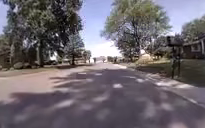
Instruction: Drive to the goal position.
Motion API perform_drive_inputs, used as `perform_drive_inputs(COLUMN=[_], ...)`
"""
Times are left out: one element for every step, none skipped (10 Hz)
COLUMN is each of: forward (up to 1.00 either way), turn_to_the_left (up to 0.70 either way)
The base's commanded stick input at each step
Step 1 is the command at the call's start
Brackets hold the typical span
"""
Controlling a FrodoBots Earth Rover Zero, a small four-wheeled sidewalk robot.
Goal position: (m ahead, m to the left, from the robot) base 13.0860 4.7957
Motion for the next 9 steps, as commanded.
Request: perform_drive_inputs(forward=[0.69, 0.69, 0.69, 0.69, 0.69, 0.69, 0.69, 0.69, 0.69], turn_to_the_left=[0.03, 0.03, 0.03, 0.03, 0.03, 0.03, 0.03, 0.03, 0.03])
